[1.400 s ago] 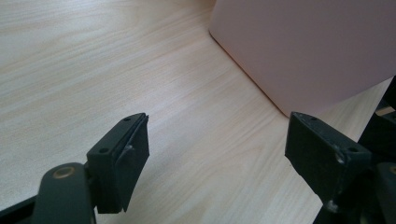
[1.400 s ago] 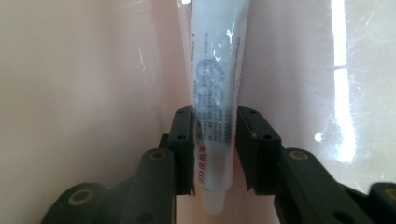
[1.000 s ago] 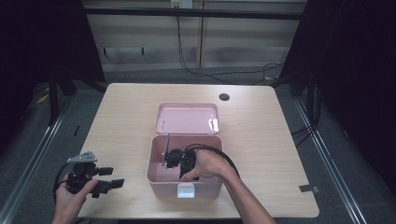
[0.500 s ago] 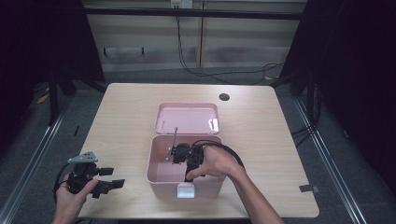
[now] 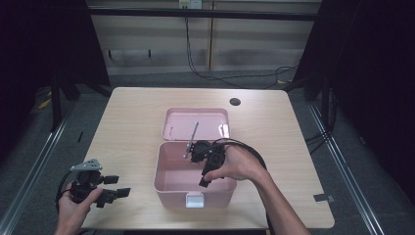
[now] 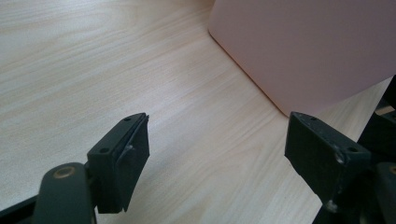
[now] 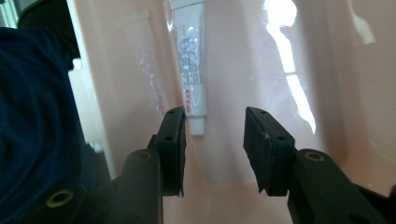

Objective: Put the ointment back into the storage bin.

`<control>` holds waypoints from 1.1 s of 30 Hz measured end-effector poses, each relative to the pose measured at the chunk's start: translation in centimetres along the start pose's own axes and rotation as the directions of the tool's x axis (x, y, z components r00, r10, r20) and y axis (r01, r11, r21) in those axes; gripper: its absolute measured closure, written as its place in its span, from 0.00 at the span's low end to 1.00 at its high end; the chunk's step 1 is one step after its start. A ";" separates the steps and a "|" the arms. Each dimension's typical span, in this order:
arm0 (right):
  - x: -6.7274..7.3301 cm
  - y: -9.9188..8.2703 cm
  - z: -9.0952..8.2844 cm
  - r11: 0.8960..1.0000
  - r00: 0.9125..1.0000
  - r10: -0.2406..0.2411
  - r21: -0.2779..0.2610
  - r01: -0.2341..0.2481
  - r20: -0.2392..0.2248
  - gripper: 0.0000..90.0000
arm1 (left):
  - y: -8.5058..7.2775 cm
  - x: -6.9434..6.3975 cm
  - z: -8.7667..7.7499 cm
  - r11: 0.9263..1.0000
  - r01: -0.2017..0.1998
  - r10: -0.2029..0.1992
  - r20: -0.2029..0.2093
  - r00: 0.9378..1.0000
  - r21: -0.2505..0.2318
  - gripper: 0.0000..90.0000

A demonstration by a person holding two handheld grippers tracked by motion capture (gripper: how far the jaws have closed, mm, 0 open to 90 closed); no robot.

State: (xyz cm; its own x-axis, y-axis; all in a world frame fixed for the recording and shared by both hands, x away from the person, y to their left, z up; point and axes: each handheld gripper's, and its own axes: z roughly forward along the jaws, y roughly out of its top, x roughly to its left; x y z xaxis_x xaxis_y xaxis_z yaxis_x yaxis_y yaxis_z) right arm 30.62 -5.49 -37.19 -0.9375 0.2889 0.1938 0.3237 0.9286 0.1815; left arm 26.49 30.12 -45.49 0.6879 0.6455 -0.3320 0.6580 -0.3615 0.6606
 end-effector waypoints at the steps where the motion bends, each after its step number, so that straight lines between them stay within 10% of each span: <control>1: 0.0 0.0 0.0 1.000 1.000 0.000 0.000 0.000 0.000 0.66 | 0.0 0.0 0.0 1.000 0.000 0.000 0.000 1.000 0.000 0.24; 33: 0.2 -6.3 -6.4 0.993 0.990 0.096 -0.082 -0.088 0.103 0.64 | 0.0 0.0 0.1 1.000 -0.001 0.001 -0.006 1.000 0.005 0.24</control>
State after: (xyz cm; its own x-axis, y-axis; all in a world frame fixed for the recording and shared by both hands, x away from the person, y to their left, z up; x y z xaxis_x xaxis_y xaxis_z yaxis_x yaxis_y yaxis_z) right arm 29.16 -12.76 -32.11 -0.9102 0.3993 0.1102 0.4143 0.8774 0.2420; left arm 26.49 30.05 -45.53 0.6867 0.6490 -0.3276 0.6589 -0.3653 0.6576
